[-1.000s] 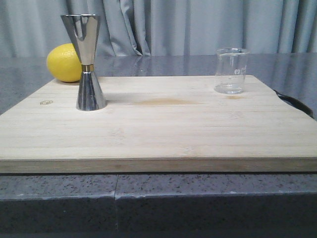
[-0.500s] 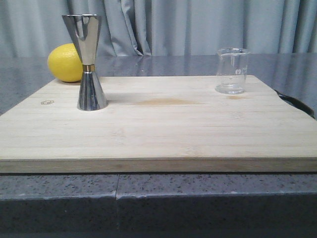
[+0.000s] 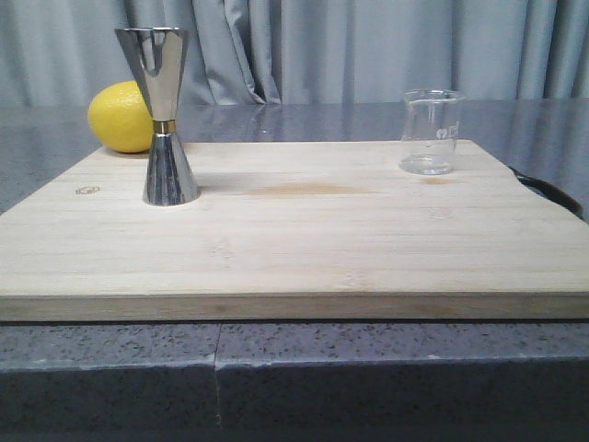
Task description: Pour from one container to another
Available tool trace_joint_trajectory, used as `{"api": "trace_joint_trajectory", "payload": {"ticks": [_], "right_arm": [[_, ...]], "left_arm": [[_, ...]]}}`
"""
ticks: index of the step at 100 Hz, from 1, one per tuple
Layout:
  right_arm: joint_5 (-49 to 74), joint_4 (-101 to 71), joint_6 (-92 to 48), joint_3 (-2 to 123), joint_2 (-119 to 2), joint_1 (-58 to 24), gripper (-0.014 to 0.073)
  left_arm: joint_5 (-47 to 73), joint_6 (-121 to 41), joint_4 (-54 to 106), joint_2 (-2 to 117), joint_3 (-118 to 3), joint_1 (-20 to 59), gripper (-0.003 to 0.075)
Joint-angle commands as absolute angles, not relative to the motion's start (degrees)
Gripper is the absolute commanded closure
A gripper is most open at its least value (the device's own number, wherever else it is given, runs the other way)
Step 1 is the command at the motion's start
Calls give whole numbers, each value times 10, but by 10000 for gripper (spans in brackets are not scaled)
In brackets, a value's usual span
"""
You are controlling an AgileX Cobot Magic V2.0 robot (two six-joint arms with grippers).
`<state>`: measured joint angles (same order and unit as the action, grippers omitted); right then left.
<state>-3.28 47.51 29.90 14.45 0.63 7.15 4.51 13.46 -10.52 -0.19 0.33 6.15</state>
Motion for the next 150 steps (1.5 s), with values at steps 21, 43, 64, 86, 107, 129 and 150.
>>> {"api": "trace_joint_trajectory", "payload": {"ticks": [21,43,64,86,107,129,150], "right_arm": [[-57,474,300,160,14,74,666],[-57,474,300,160,14,74,666],[-57,474,300,160,14,74,666],[-57,474,300,160,14,74,666],[-57,474,300,160,14,74,666],[-55,472,300,160,14,74,666],[-10,184,83,124,14,73,666]], "left_arm": [[-14,138,-32,-17,24,25,729],[-14,138,-36,-17,24,23,729],[-14,138,-36,-17,24,23,729],[-14,138,-36,-17,24,23,729],[-14,138,-36,-17,24,23,729],[-14,138,-36,-17,24,23,729],[-14,138,-36,-17,24,23,729]]}}
